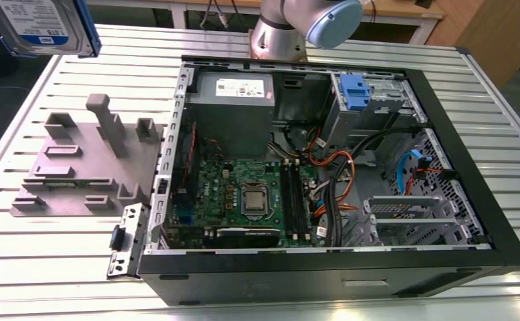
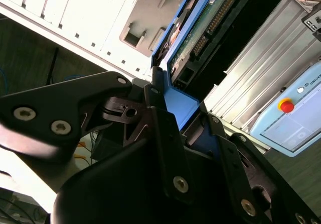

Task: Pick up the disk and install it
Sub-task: 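Pick up the disk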

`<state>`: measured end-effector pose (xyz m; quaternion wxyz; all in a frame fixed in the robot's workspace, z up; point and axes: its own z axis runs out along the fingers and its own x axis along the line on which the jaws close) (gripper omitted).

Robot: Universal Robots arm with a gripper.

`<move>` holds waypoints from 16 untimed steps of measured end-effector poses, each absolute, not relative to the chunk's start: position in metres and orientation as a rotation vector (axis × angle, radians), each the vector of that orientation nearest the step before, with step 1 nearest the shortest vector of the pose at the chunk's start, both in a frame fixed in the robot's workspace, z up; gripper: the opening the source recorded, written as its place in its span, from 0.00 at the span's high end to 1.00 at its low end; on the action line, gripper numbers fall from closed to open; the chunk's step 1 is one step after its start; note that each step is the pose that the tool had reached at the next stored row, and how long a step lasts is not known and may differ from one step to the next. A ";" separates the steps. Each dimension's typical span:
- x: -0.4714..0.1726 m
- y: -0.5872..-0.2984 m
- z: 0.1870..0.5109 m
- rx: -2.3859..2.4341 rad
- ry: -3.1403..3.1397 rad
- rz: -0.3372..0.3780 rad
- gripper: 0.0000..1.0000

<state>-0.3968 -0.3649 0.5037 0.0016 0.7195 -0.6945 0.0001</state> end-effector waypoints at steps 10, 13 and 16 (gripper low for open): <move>-0.394 -0.365 0.504 2.258 -2.180 0.000 0.64; -0.393 -0.367 0.504 2.258 -2.180 0.000 0.64; -0.393 -0.369 0.504 2.258 -2.180 0.001 0.64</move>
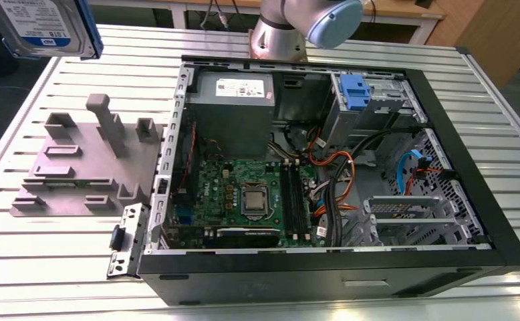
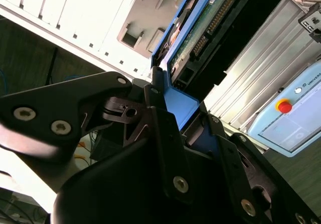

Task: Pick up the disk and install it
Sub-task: 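Pick up the disk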

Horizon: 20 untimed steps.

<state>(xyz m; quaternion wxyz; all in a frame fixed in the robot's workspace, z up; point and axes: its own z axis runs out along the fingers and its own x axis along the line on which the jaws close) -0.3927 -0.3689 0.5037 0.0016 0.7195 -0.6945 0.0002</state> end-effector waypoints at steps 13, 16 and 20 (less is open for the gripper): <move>-0.372 -0.370 0.504 2.258 -2.180 0.001 0.64; -0.372 -0.371 0.504 2.258 -2.179 0.000 0.64; -0.372 -0.371 0.504 2.258 -2.180 0.000 0.64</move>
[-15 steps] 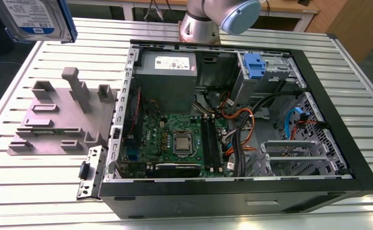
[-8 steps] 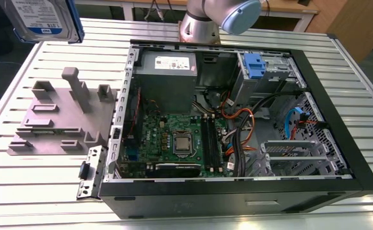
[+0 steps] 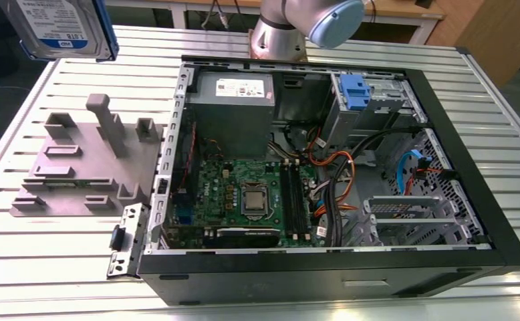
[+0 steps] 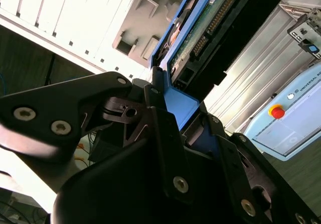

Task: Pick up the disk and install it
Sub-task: 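Pick up the disk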

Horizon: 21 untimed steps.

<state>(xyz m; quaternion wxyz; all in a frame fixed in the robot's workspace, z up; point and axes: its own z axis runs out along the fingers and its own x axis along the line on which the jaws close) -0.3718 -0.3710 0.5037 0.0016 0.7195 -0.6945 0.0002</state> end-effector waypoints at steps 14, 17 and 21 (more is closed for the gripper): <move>-0.371 -0.375 0.504 2.258 -2.180 0.001 0.64; -0.368 -0.375 0.504 2.258 -2.180 0.001 0.64; -0.359 -0.375 0.503 2.258 -2.180 0.001 0.64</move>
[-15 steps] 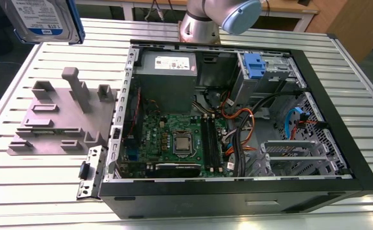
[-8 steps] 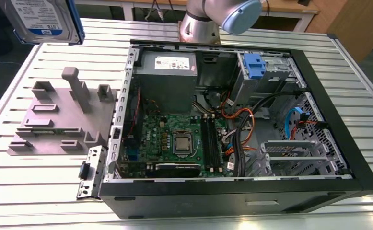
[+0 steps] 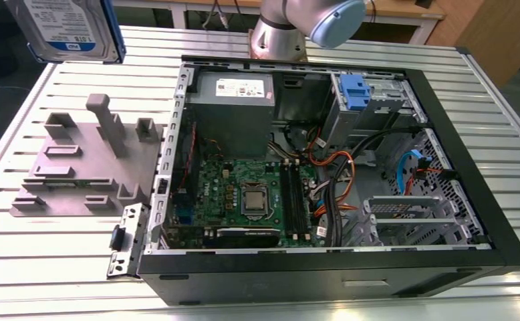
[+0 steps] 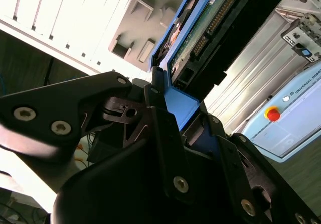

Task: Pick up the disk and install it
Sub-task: 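Pick up the disk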

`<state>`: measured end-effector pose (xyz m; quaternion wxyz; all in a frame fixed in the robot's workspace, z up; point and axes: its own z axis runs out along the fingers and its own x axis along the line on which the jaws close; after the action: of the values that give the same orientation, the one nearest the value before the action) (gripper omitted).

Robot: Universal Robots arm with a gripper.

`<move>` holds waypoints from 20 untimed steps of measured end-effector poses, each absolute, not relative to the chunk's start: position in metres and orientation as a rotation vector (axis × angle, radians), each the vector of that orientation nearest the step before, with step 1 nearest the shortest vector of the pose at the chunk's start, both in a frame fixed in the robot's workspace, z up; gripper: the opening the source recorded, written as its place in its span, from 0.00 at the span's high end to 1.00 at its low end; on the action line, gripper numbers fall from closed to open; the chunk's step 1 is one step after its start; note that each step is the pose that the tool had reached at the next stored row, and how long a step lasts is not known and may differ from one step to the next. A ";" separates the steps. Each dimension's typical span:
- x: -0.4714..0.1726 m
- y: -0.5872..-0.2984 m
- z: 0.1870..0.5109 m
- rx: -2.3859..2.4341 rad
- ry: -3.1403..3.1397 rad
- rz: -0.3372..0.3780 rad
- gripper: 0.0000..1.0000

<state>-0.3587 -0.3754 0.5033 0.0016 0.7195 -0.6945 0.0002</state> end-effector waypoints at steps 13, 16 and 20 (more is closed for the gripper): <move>-0.349 -0.390 0.503 2.257 -2.181 0.001 0.64; -0.343 -0.391 0.503 2.256 -2.181 0.000 0.64; -0.334 -0.391 0.503 2.256 -2.181 0.000 0.64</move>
<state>-0.3339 -0.3906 0.5029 0.0019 0.7188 -0.6952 0.0000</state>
